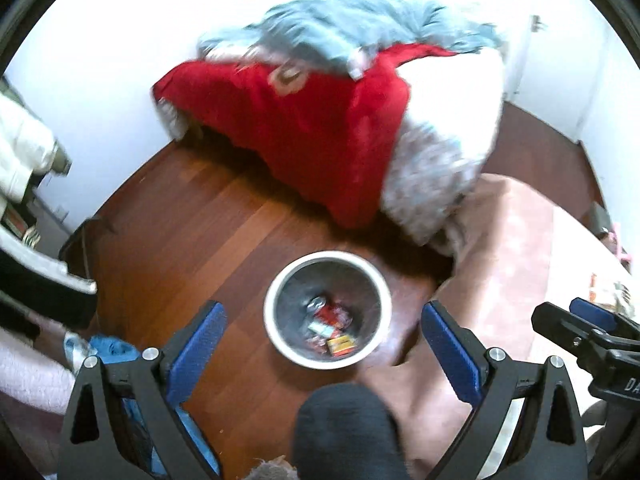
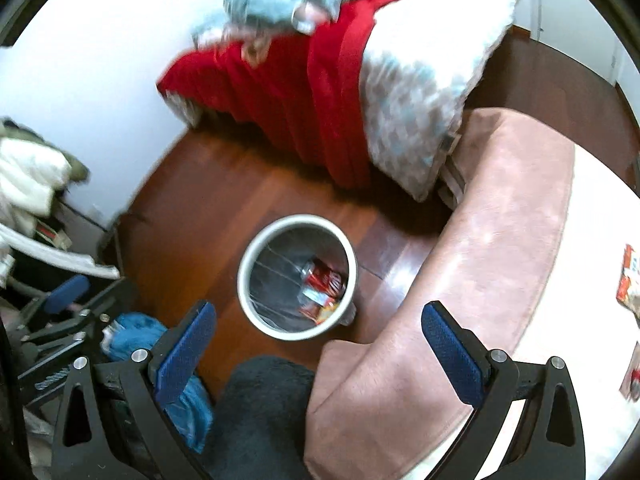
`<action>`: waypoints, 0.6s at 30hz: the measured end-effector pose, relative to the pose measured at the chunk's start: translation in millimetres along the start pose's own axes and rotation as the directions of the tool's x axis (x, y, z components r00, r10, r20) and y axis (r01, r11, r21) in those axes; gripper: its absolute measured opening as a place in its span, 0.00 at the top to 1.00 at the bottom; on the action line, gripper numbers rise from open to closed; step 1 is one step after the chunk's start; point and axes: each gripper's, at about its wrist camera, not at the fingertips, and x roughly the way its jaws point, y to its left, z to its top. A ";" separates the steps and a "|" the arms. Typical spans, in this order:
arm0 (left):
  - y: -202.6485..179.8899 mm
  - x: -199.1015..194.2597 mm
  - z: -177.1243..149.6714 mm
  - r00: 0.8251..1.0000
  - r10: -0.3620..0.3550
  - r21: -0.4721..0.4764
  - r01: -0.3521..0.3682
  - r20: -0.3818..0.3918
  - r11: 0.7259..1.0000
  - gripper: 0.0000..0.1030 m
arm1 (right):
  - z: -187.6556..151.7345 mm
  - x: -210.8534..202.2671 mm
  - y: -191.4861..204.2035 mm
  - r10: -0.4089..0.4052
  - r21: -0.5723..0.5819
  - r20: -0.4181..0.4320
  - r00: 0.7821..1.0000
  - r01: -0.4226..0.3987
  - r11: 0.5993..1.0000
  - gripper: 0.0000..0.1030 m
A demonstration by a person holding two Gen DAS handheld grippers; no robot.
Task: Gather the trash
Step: 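Withdraw both tools from above the bin toward the table, then grasp the orange chip bag with the left tool while the right tool grasps the pink toothpaste box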
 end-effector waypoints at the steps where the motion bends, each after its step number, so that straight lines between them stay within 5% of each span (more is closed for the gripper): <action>1: -8.4 -3.4 -0.3 1.000 -0.006 0.008 0.006 0.005 1.000 0.03 | -2.2 -14.1 -7.4 0.014 0.019 0.022 1.000 -0.014 1.000 0.00; 5: -72.9 -6.1 -4.7 0.997 -0.069 0.099 0.068 0.015 0.993 0.03 | -17.2 -60.9 -49.2 0.039 0.104 0.085 0.996 -0.048 0.993 0.00; 9: -165.5 18.3 -21.5 0.988 -0.144 0.211 0.151 -0.049 0.966 0.03 | -41.4 -104.9 -122.8 -0.025 0.228 0.119 0.993 -0.003 0.974 0.00; 15: -321.6 58.4 -58.0 0.980 -0.169 0.406 0.198 -0.106 0.892 0.03 | -83.7 -143.5 -270.0 -0.248 0.389 0.011 0.969 0.224 0.893 0.00; 18: -389.1 72.3 -78.6 0.975 -0.170 0.475 0.218 -0.142 0.853 0.03 | -97.1 -150.8 -346.7 -0.398 0.322 -0.129 0.908 0.418 0.849 0.00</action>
